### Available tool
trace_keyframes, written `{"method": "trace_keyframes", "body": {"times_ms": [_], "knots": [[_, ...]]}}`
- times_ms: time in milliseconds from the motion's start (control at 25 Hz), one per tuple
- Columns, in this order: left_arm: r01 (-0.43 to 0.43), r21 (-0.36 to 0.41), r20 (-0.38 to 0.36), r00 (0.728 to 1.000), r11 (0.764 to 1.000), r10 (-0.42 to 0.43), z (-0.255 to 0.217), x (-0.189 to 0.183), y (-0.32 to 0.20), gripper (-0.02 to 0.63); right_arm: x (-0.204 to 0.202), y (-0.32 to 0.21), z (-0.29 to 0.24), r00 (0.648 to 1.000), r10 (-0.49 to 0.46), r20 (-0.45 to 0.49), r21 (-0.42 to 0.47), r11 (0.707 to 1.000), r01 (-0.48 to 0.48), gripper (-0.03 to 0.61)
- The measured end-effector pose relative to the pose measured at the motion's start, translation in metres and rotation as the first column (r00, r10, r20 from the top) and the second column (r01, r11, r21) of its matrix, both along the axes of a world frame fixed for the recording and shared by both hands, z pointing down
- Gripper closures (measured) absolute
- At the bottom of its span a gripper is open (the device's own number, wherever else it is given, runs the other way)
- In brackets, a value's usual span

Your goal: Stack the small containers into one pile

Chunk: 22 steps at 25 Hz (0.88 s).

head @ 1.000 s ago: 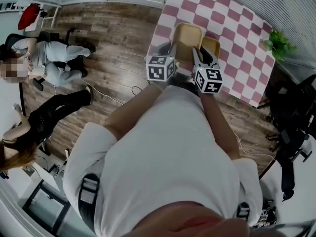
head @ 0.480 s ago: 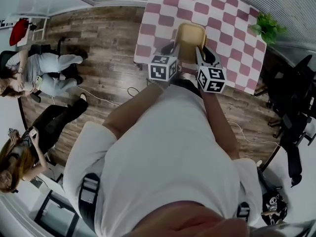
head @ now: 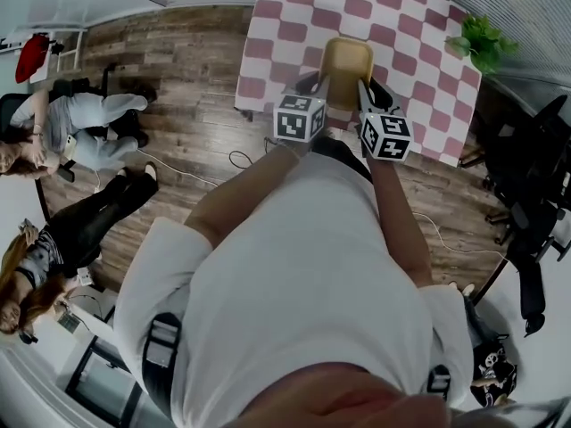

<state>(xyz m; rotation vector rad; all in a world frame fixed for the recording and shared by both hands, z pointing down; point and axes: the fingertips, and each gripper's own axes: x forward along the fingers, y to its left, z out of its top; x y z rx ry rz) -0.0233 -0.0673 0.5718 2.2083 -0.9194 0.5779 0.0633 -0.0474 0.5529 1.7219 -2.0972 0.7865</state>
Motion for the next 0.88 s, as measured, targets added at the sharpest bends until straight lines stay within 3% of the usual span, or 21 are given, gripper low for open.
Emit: {"method": "trace_keyframes", "body": {"times_ms": [360, 880], "knots": [[0.01, -0.084, 0.054, 0.999, 0.996, -0.005, 0.054, 0.016, 0.002, 0.572, 0.016, -0.005, 0.059, 0.999, -0.037, 0.008, -0.116, 0.993, 0.038, 0.497], [0.017, -0.118, 0.142, 0.99, 0.993, 0.0, 0.101, 0.023, 0.005, 0.572, 0.023, -0.002, 0.112, 0.996, -0.082, 0.033, -0.205, 0.975, 0.087, 0.497]]}}
